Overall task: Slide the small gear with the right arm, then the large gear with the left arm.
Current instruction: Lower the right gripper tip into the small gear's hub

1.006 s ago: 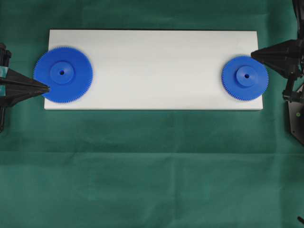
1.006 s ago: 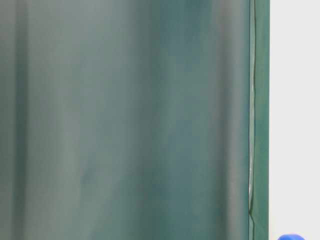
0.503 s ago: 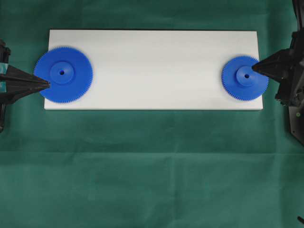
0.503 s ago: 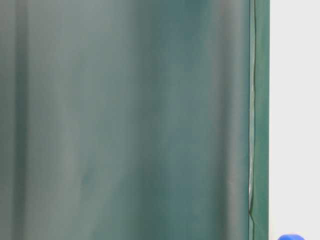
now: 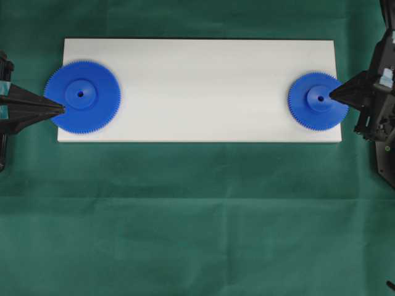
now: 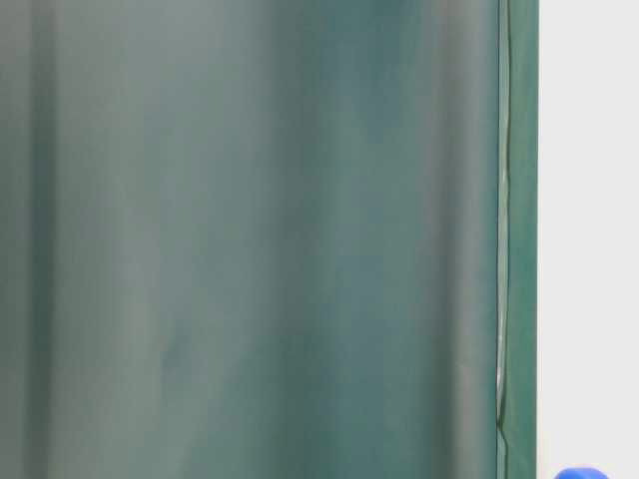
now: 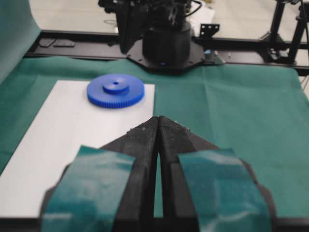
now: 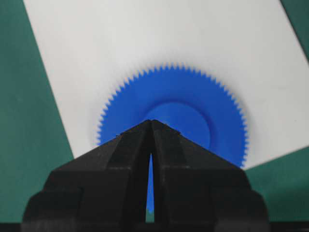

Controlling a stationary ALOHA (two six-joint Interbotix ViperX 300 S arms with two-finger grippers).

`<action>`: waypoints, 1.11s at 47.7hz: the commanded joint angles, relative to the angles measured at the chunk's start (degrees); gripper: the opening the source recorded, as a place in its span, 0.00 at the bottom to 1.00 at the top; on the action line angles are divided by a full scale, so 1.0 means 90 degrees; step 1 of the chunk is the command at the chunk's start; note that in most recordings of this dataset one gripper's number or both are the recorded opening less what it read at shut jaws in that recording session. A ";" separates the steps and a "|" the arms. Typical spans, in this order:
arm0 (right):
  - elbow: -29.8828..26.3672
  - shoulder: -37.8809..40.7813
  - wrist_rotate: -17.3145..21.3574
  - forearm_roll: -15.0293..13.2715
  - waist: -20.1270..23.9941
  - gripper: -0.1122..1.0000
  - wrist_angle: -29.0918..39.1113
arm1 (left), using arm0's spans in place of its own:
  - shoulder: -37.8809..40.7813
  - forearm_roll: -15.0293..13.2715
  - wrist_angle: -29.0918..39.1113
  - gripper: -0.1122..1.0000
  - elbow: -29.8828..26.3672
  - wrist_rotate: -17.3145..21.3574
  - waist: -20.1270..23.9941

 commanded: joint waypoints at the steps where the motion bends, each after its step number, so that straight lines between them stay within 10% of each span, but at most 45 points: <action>1: 0.0029 0.0195 0.0010 -0.0020 -0.0098 0.56 -0.0205 | 0.0049 -0.0010 -0.0049 0.10 -0.0146 0.0010 0.0020; 53: -0.0059 0.1777 0.0010 -0.0029 -0.0391 0.56 -0.0889 | 0.0078 -0.0010 -0.0088 0.10 -0.0078 0.0010 0.0020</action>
